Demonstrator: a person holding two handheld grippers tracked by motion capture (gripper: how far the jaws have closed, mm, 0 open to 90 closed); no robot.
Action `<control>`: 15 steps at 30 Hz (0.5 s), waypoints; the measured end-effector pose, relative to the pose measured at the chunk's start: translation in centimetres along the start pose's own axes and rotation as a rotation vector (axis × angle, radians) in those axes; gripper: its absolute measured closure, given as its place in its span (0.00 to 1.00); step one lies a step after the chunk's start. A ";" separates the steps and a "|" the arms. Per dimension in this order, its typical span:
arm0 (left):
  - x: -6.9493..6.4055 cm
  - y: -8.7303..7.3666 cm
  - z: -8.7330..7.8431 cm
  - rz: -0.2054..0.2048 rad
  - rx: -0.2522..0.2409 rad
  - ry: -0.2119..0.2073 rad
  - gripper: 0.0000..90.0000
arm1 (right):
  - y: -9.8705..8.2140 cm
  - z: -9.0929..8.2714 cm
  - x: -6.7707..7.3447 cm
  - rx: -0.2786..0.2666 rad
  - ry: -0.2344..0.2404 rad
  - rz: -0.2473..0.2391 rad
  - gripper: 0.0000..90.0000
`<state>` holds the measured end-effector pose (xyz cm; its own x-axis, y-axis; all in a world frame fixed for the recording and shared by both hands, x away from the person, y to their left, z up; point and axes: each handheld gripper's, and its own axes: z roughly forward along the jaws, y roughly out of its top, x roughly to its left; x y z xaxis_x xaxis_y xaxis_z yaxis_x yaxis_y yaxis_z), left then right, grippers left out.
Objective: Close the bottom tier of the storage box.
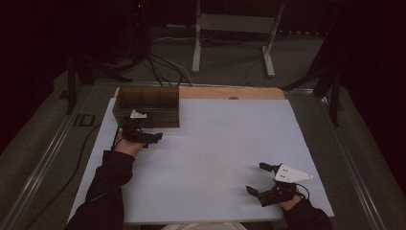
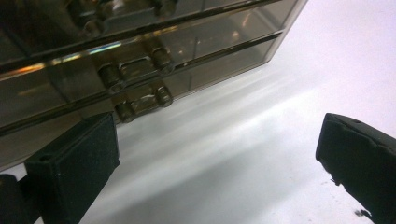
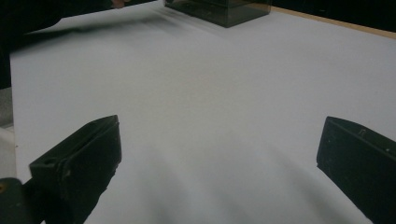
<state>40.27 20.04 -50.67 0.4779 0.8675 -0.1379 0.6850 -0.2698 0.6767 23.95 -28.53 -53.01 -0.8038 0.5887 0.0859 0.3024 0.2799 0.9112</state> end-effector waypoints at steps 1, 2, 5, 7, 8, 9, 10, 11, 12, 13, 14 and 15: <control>-0.1 0.0 0.0 0.005 -0.003 -0.013 0.01 | 0.0 0.0 0.0 -0.001 0.000 0.000 0.00; -0.1 0.0 0.0 0.015 -0.006 -0.026 0.01 | 0.0 0.0 0.0 -0.002 0.001 0.002 0.00; -0.5 0.1 0.0 0.052 -0.002 -0.084 0.01 | -0.1 -0.1 -0.1 -0.005 0.002 0.008 0.00; -0.9 0.2 0.0 0.086 -0.001 -0.111 0.01 | -0.1 -0.1 -0.2 -0.004 0.004 0.010 0.00; -1.2 0.2 -0.1 0.098 -0.001 -0.121 0.01 | -0.1 -0.1 -0.2 -0.005 0.006 0.006 0.00; -1.3 0.4 -0.1 0.106 0.002 -0.141 0.01 | -0.2 -0.1 -0.2 -0.006 0.006 0.007 0.00; -1.5 0.4 -0.2 0.120 -0.004 -0.162 0.01 | -0.2 -0.2 -0.2 -0.006 0.005 0.007 0.00; -1.6 0.5 -0.2 0.134 -0.003 -0.182 0.01 | -0.2 -0.2 -0.2 -0.007 0.005 0.007 0.00; -1.8 0.5 -0.3 0.145 -0.004 -0.194 0.01 | -0.2 -0.3 -0.2 -0.009 0.007 0.008 0.00; -2.0 0.6 -0.4 0.150 -0.016 -0.210 0.01 | -0.2 -0.3 -0.2 -0.010 0.007 0.008 0.00; -2.1 0.7 -0.5 0.143 -0.022 -0.233 0.01 | -0.2 -0.3 -0.2 -0.010 0.006 0.008 0.00; -2.1 0.7 -0.5 0.143 -0.022 -0.233 0.01 | -0.2 -0.3 -0.2 -0.010 0.006 0.008 0.00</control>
<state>39.49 18.22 -49.59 0.6839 0.7014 -0.2007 0.5909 -0.3712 0.7163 23.95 -28.92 -53.08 -0.8042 0.5865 0.0960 0.3041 0.2673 0.9144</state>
